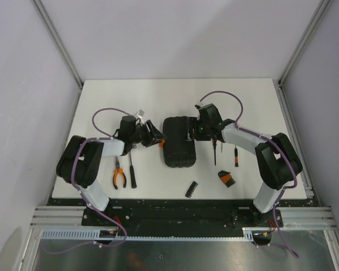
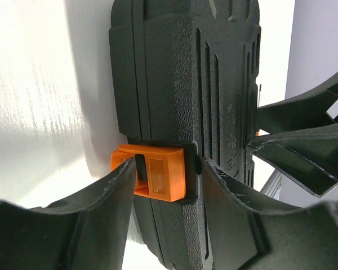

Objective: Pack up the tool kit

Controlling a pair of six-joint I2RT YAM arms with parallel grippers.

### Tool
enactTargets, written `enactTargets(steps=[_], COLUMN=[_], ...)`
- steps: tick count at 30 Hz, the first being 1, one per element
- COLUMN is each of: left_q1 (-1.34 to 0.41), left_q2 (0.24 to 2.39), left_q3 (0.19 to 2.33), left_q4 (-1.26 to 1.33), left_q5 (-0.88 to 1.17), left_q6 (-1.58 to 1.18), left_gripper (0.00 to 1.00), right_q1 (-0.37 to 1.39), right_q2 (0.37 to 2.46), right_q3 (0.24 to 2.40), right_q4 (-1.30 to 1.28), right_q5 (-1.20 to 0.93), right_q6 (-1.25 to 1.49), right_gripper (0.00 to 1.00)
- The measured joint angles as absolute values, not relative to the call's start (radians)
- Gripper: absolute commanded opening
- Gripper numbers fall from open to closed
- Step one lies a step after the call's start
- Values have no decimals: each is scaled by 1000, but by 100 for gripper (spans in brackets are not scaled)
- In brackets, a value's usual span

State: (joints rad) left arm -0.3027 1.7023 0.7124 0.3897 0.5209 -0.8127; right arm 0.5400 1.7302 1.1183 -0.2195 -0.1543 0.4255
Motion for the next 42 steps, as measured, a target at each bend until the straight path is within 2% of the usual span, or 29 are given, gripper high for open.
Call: enactTargets(steps=[6, 14, 28, 39, 42], left_q1=[-304, -303, -298, -270, -265], left_q2=[1715, 1699, 1685, 1635, 1626], left_q3=[711, 682, 656, 607, 607], left_q4=[438, 493, 515, 500, 485], left_q5=[539, 546, 535, 525, 525], left_q6=[-829, -839, -839, -839, -838], left_gripper=[37, 32, 14, 13, 22], right_q1=[538, 532, 528, 526, 526], right_q2=[1732, 1738, 1743, 1752, 1756], right_q3=[1118, 1118, 1118, 1118, 1118], right_q4=[-219, -214, -211, -197, -191], right_q5=[-154, -162, -174, -183, -190], right_q6=[426, 436, 445, 463, 465], right_gripper=[68, 67, 67, 66, 67])
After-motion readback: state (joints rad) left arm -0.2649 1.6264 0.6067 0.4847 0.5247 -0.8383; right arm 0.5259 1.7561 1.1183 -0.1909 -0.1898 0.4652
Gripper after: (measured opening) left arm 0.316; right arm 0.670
